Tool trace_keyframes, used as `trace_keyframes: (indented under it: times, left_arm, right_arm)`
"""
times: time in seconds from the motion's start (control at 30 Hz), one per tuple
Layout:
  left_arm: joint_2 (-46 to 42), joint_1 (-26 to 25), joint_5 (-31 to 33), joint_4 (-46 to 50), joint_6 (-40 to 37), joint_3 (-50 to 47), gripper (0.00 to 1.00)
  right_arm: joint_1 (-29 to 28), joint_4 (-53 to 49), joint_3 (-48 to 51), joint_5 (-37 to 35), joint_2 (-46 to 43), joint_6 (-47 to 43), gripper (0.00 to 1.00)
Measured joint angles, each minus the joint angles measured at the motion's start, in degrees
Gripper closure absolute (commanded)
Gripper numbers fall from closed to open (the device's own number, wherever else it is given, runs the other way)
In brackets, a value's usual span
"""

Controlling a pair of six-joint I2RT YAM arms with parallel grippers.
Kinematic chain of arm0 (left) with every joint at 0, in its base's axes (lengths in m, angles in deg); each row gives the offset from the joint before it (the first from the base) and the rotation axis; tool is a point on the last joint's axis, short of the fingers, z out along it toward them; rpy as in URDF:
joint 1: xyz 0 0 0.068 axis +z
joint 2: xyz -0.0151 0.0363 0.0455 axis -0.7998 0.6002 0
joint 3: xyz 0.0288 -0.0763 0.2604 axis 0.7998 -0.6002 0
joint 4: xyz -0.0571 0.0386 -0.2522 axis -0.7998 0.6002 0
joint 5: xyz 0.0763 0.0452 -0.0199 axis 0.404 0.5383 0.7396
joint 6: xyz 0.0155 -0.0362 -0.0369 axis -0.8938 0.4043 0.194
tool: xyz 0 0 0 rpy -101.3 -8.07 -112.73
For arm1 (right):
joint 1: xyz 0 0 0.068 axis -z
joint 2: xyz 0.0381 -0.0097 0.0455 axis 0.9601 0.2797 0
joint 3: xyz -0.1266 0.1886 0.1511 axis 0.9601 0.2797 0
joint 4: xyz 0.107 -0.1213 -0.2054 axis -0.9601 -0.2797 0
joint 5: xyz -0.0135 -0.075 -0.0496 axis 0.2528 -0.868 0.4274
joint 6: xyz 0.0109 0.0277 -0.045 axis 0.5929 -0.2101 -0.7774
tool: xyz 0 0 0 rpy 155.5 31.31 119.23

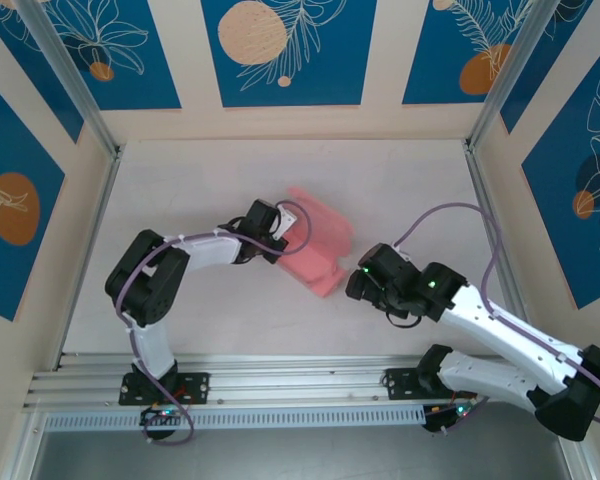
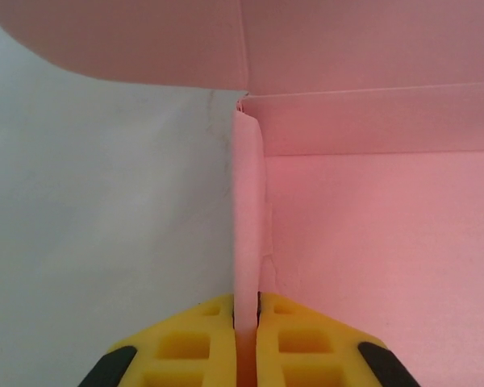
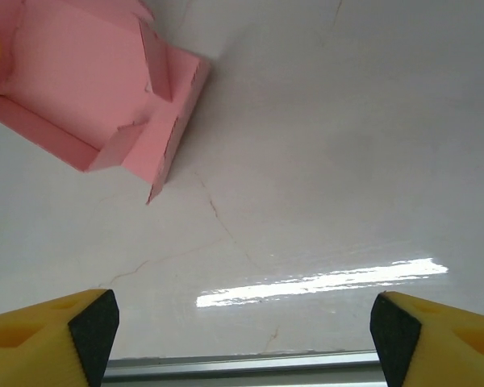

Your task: Fold the paper box

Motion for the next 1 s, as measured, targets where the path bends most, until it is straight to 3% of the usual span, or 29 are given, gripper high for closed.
trace_keyframes:
  times: [0.1, 0.23, 0.43, 0.77, 1.0]
  left_arm:
    - [-1.7, 0.0, 3.3, -0.2, 3.8, -2.1, 1.00]
    - [-3.4, -0.1, 7.3, 0.4, 9.5, -4.2, 1.00]
    - [-5.2, -0.1, 9.4, 2.2, 17.1, -5.9, 1.00]
    - [-6.1, 1.0, 8.9, 5.3, 23.7, -5.9, 1.00]
    - [-6.4, 5.3, 2.2, 3.3, 27.0, -7.1, 1.00]
  right_arm:
    - [2.8, 6.4, 3.3, 4.3, 1.4, -0.1, 0.16]
    - [10.9, 21.5, 12.8, 14.1, 1.3, -1.1, 0.10]
    - [16.9, 37.7, 18.1, 22.9, 4.7, -3.4, 0.04]
    - [19.3, 58.6, 16.9, 32.2, 24.0, -5.1, 0.00]
    - [19.7, 69.5, 14.4, 36.8, 32.8, -5.1, 0.00]
